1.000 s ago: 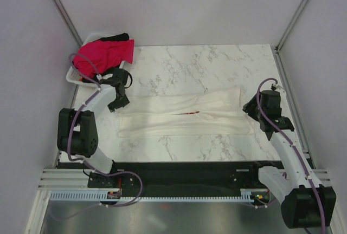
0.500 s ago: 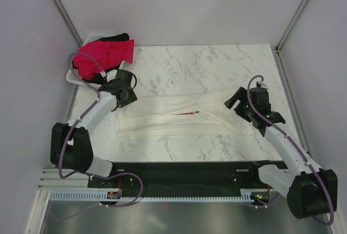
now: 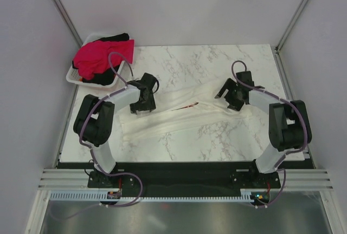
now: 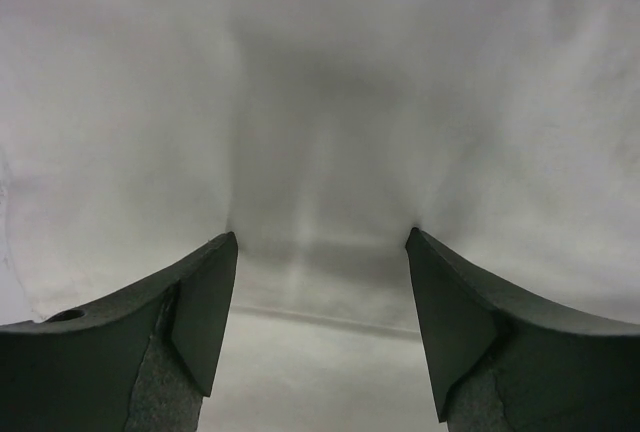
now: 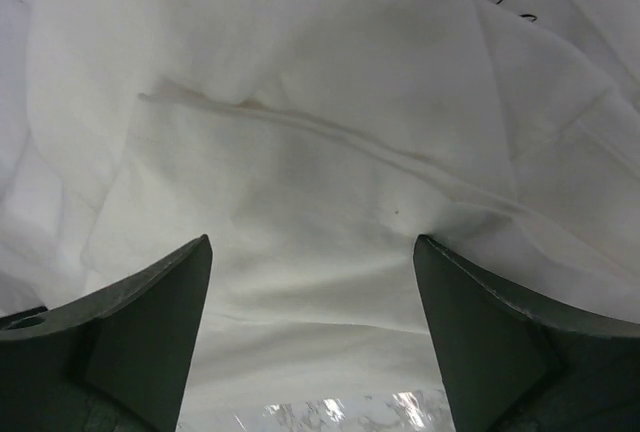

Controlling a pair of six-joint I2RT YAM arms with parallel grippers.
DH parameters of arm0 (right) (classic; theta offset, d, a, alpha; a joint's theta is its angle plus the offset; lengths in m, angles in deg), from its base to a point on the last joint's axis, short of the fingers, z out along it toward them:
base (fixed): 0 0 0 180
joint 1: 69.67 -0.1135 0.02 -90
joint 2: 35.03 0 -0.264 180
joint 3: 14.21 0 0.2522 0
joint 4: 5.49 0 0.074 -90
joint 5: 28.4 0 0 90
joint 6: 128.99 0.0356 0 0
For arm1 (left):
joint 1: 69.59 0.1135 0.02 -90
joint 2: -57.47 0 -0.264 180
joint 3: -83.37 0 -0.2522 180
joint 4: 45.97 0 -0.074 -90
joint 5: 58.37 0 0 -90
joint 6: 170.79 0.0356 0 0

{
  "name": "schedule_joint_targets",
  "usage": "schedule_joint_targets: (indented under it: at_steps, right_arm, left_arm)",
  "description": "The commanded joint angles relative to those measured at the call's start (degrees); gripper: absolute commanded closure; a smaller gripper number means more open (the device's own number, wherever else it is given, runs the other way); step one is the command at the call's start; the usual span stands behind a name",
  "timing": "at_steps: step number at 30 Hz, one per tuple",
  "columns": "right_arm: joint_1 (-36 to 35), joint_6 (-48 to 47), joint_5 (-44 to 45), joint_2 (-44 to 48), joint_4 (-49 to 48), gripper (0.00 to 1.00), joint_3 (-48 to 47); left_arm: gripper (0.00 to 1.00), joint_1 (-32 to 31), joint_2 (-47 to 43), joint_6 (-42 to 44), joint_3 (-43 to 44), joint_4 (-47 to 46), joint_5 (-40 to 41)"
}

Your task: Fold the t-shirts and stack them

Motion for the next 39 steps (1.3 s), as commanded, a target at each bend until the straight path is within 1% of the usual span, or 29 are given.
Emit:
schedule_joint_targets:
  at_steps: [1,2,3,4,5,6,7,8,9,10,11,12,13,14,15,16,18,19,22,24,27,29,30,31,33,35,37,38,39]
  right_arm:
    - [0.4,-2.5,1.1,-11.4,-0.6,0.09,-7.1]
    - [0.4,-2.5,1.7,-13.8,0.2,0.09,-10.0]
    - [0.4,-2.4,1.7,-18.5,0.7,0.09,-13.0]
    - [0.3,-2.2,1.5,-21.1,1.3,0.1,-19.8]
    - [0.2,-2.1,0.9,-23.8,2.7,0.1,-23.8]
    - [-0.2,-1.8,0.4,-29.4,3.4,0.11,-28.0]
    - [-1.0,-1.7,-0.5,-32.4,4.4,0.11,-37.0]
    - [-1.6,-1.8,-2.9,-35.7,4.4,0.11,-41.9]
    - [-2.1,-1.9,-5.1,-42.3,4.4,0.1,-46.7]
    - [-3.2,-2.1,-7.0,-46.1,4.4,0.11,-57.2]
    - [-3.6,-2.0,-9.0,-49.7,5.2,0.1,-62.8]
    - [-4.1,-1.5,-13.5,-56.7,5.6,0.11,-68.4]
    - [-4.7,-0.2,-15.3,-60.0,5.9,0.11,-78.6]
    - [-5.0,0.5,-16.7,-62.9,6.0,0.1,-83.1]
    - [-5.3,1.4,-18.4,-67.4,5.6,0.09,-87.0]
    - [-5.5,2.7,-19.3,-68.9,4.5,0.08,-91.1]
    - [-5.7,6.4,-21.0,-69.7,-3.6,0.07,-90.1]
    - [-5.7,6.8,-21.3,-69.4,-7.4,0.06,-87.9]
    - [-5.7,5.9,-19.7,-68.2,-8.8,0.05,-85.4]
    - [-5.6,5.2,-19.8,-67.4,-8.9,0.05,-85.2]
    - [-5.6,4.1,-20.0,-64.9,-8.9,0.04,-85.0]
    - [-5.6,4.0,-20.6,-63.2,-9.1,0.03,-85.0]
    - [-5.7,3.9,-20.9,-61.4,-9.0,0.02,-85.4]
    - [-5.6,3.7,-21.1,-60.3,-8.9,0.02,-85.6]
    - [-5.5,3.6,-21.9,-56.2,-8.8,0.02,-85.3]
    - [-5.5,3.2,-22.2,-52.5,-8.3,0.02,-83.6]
    - [-5.3,0.7,-21.9,-45.2,-7.3,0.02,-78.1]
    - [-5.1,-0.6,-21.2,-39.1,-6.2,0.02,-75.7]
    - [-5.2,-2.1,-18.8,-35.8,-5.1,0.02,-69.3]
  left_arm:
    - [0.24,-1.2,1.0,0.8,-2.6,2.2,-4.7]
    - [0.24,-1.7,0.2,-0.7,-3.5,2.2,-5.9]
    - [0.24,-2.4,-0.2,-1.6,-5.8,2.2,-6.6]
    - [0.24,-4.1,-0.6,-2.7,-7.0,2.1,-7.5]
    - [0.24,-5.2,-0.9,-5.5,-8.1,2.1,-8.9]
    - [0.24,-6.4,-1.3,-7.1,-10.1,2.0,-10.0]
    - [0.24,-9.4,-1.5,-8.6,-10.9,1.0,-12.6]
    - [0.24,-11.0,-1.4,-11.6,-12.1,0.5,-14.3]
    - [0.24,-14.2,-1.1,-13.4,-12.5,-0.3,-16.2]
    - [0.23,-16.0,-1.0,-15.3,-12.8,-1.3,-18.1]
    - [0.24,-17.8,-0.8,-18.7,-13.0,-4.6,-22.8]
    - [0.23,-19.3,-0.6,-20.1,-13.3,-6.6,-25.5]
    - [0.23,-21.7,-0.2,-21.5,-13.3,-8.5,-30.9]
    - [0.23,-22.3,0.0,-23.9,-13.7,-12.8,-34.2]
    - [0.24,-22.7,0.1,-25.1,-13.8,-14.7,-37.1]
    - [0.24,-23.0,-0.3,-26.0,-13.6,-15.5,-38.9]
    - [0.24,-23.2,-1.2,-26.2,-12.1,-15.3,-38.7]
    - [0.24,-23.2,-1.5,-26.0,-11.5,-14.6,-37.8]
    - [0.24,-23.2,-1.6,-23.7,-8.0,-10.0,-37.0]
    - [0.24,-23.5,-3.3,-23.4,-7.2,-8.3,-38.1]
    - [0.24,-24.8,-10.6,-24.6,-6.8,-6.8,-36.1]
    - [0.24,-25.3,-14.1,-24.2,-5.3,-2.2,-31.5]
    - [0.24,-25.7,-17.5,-24.0,-4.9,-0.1,-29.7]
    - [0.24,-25.7,-18.9,-23.7,-4.7,2.7,-26.5]
    - [0.24,-25.7,-23.7,-23.0,-5.4,5.0,-21.4]
    - [0.24,-25.7,-27.0,-22.3,-7.3,6.6,-19.1]
    - [0.23,-25.7,-30.9,-21.8,-8.6,7.3,-15.9]
    - [0.23,-25.7,-31.9,-21.8,-10.4,7.6,-15.3]
    - [0.23,-25.7,-33.2,-21.8,-11.2,7.7,-14.7]
